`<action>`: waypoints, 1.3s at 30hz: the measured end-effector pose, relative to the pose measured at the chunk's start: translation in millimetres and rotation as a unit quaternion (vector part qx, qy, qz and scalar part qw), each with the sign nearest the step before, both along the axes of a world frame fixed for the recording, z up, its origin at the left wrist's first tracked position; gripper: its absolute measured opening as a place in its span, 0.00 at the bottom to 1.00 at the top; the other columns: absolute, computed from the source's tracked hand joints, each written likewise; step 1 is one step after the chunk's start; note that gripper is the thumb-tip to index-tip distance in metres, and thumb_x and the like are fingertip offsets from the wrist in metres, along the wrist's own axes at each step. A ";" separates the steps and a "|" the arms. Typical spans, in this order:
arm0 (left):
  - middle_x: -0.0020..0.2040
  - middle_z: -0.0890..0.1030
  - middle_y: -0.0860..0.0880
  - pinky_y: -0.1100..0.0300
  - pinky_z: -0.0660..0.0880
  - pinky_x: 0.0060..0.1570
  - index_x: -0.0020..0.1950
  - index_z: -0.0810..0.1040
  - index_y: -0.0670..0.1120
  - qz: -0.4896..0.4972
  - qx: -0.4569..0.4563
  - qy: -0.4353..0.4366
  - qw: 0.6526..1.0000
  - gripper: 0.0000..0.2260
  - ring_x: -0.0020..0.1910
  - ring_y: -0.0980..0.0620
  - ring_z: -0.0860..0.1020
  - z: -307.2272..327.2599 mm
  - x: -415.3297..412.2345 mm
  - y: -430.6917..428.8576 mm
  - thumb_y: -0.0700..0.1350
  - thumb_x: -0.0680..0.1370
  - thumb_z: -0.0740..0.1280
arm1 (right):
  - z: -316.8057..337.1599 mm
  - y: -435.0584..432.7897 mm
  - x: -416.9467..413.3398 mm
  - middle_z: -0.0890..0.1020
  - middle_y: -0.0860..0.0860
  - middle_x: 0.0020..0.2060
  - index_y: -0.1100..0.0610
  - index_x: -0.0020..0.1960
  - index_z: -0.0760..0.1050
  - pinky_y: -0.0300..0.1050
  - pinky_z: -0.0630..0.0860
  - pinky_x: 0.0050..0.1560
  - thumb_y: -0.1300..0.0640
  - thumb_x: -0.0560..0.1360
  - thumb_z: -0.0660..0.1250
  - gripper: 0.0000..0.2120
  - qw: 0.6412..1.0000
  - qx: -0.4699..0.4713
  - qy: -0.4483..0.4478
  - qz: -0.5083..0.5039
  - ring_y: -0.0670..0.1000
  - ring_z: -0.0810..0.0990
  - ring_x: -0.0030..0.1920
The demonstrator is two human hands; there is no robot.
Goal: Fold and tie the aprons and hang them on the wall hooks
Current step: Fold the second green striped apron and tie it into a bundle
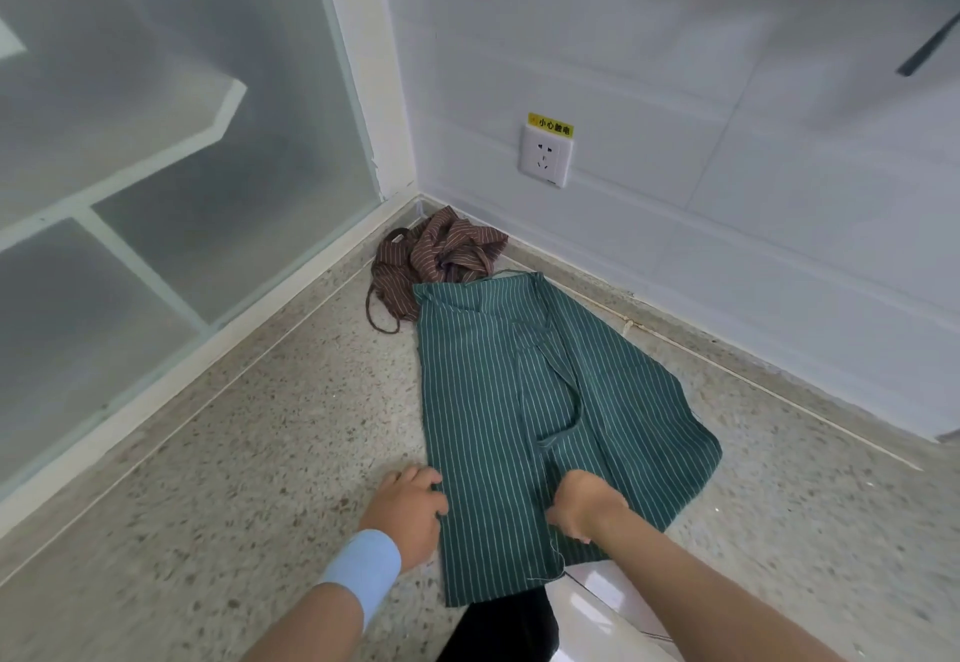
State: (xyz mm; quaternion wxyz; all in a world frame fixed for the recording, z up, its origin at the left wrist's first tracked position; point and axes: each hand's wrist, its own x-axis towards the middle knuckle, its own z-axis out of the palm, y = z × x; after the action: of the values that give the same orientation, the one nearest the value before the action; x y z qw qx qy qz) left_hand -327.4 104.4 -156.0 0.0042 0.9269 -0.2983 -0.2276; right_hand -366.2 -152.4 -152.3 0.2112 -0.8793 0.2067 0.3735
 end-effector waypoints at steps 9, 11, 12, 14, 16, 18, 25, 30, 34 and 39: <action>0.79 0.33 0.51 0.48 0.42 0.77 0.80 0.38 0.55 0.015 0.103 0.094 0.990 0.34 0.79 0.50 0.38 -14.6 15.8 -18.9 0.53 0.83 0.58 | 4.0 21.9 8.9 0.45 0.53 0.80 0.44 0.79 0.55 0.59 0.55 0.77 0.55 0.77 0.63 0.33 0.985 0.016 -0.075 0.151 0.59 0.46 0.80; 0.80 0.38 0.51 0.47 0.43 0.77 0.81 0.43 0.55 0.019 0.106 0.073 0.991 0.32 0.79 0.49 0.42 -13.8 20.1 -9.1 0.50 0.82 0.58 | -1.3 25.4 6.8 0.43 0.49 0.81 0.42 0.79 0.57 0.55 0.54 0.78 0.54 0.78 0.62 0.31 0.986 0.065 -0.052 0.146 0.57 0.44 0.80; 0.81 0.42 0.51 0.47 0.45 0.77 0.80 0.48 0.55 0.034 0.097 0.055 0.993 0.30 0.80 0.48 0.45 -13.4 22.3 -4.6 0.49 0.81 0.58 | -2.4 27.5 5.2 0.43 0.47 0.81 0.42 0.78 0.59 0.53 0.56 0.78 0.55 0.79 0.62 0.30 0.983 0.085 -0.062 0.148 0.56 0.46 0.80; 0.80 0.53 0.49 0.49 0.53 0.75 0.78 0.58 0.53 0.067 0.091 0.022 0.993 0.25 0.77 0.47 0.55 -10.6 29.2 0.6 0.49 0.80 0.57 | -2.8 27.6 4.3 0.44 0.45 0.80 0.41 0.76 0.63 0.45 0.65 0.73 0.58 0.80 0.62 0.27 0.979 0.134 -0.097 0.123 0.53 0.59 0.78; 0.74 0.63 0.48 0.53 0.61 0.70 0.73 0.65 0.50 0.079 0.092 -0.002 0.993 0.21 0.71 0.47 0.64 -6.5 37.3 -7.9 0.49 0.80 0.57 | -0.9 16.9 3.8 0.51 0.47 0.80 0.44 0.73 0.69 0.40 0.72 0.66 0.60 0.80 0.62 0.23 0.974 0.145 -0.161 0.068 0.51 0.75 0.67; 0.67 0.69 0.48 0.55 0.66 0.65 0.67 0.70 0.49 0.089 0.051 -0.025 0.994 0.15 0.65 0.48 0.68 0.0 42.6 -22.4 0.47 0.80 0.58 | 2.3 0.6 4.9 0.61 0.50 0.76 0.48 0.69 0.73 0.40 0.72 0.65 0.61 0.80 0.61 0.19 0.968 0.103 -0.225 0.031 0.51 0.77 0.63; 0.62 0.71 0.54 0.56 0.67 0.64 0.67 0.69 0.52 -0.009 -0.087 -0.028 0.996 0.15 0.62 0.52 0.70 11.8 47.7 -96.4 0.45 0.80 0.60 | 4.0 -53.1 -0.6 0.67 0.52 0.74 0.49 0.74 0.69 0.53 0.65 0.73 0.58 0.78 0.61 0.24 0.987 -0.018 -0.154 0.035 0.56 0.68 0.72; 0.68 0.70 0.53 0.53 0.68 0.66 0.72 0.67 0.52 0.031 -0.108 -0.017 0.993 0.18 0.66 0.50 0.70 26.1 110.0 -124.0 0.46 0.81 0.60 | 25.7 -52.0 70.1 0.73 0.54 0.68 0.52 0.73 0.69 0.53 0.73 0.66 0.59 0.81 0.58 0.21 0.976 0.003 -0.217 0.014 0.57 0.75 0.65; 0.72 0.67 0.51 0.49 0.67 0.68 0.74 0.65 0.52 0.033 -0.075 -0.028 0.996 0.21 0.69 0.48 0.67 32.9 170.0 -135.4 0.46 0.81 0.60 | 29.8 -48.7 141.1 0.80 0.54 0.63 0.50 0.73 0.69 0.50 0.78 0.57 0.56 0.83 0.56 0.19 0.974 -0.007 -0.223 0.034 0.56 0.79 0.59; 0.71 0.61 0.46 0.49 0.70 0.61 0.70 0.66 0.49 0.129 0.012 -0.117 0.985 0.23 0.67 0.44 0.64 21.2 228.2 -118.2 0.45 0.76 0.66 | 17.3 -49.0 202.8 0.82 0.53 0.54 0.52 0.68 0.72 0.49 0.79 0.45 0.49 0.82 0.58 0.16 0.977 -0.080 -0.179 0.083 0.56 0.81 0.51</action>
State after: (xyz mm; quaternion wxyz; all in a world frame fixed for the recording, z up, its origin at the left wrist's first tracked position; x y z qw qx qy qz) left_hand -99.2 -13.8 -134.8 -0.0124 0.9779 -0.1716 -0.1190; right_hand -163.4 -201.4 -135.0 0.1422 -0.9601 0.1204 0.2085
